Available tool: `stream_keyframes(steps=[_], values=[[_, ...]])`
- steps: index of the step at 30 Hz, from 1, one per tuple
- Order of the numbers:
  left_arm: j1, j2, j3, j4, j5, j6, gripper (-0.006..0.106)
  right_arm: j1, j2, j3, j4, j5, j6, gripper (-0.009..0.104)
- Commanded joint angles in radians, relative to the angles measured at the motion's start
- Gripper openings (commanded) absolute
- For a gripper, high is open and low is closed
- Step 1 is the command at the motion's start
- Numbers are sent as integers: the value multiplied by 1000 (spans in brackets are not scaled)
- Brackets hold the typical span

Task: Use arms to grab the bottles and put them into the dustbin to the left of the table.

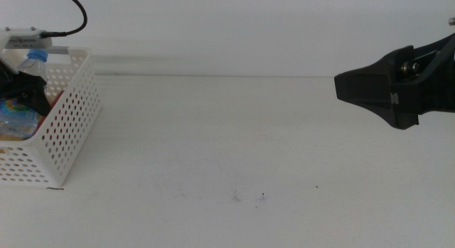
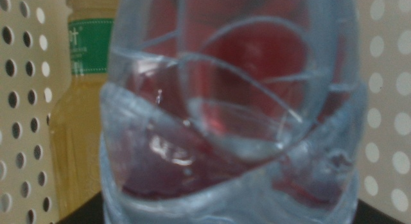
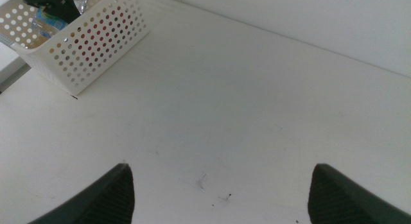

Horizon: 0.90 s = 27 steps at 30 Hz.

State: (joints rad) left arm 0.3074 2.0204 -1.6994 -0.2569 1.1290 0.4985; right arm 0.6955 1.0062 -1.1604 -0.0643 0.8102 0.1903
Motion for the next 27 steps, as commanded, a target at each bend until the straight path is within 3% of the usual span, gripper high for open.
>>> stream_keyframes(steps=[1,4,11,15,18,23,27], values=[[2,-16,-18,-13,-19,22,63,0,-2,-7,-7,-1,-8,91],[2,-16,-18,-7,-4,17,94,0,-2,-7,-7,-1,-8,91],[-14,-102,3,-28,46,-59,94,0,-2,-7,-7,-1,-8,91],[-72,-283,145,-46,-61,-57,94,0,-2,-7,-7,-1,-8,91],[-143,-470,305,-131,-218,-8,94,0,-2,-7,-7,-1,-8,91],[-315,-825,578,-348,-501,231,94,0,-2,-7,-7,-1,-8,91],[-432,-1028,714,-357,-637,235,94,0,-2,-7,-7,-1,-8,91]])
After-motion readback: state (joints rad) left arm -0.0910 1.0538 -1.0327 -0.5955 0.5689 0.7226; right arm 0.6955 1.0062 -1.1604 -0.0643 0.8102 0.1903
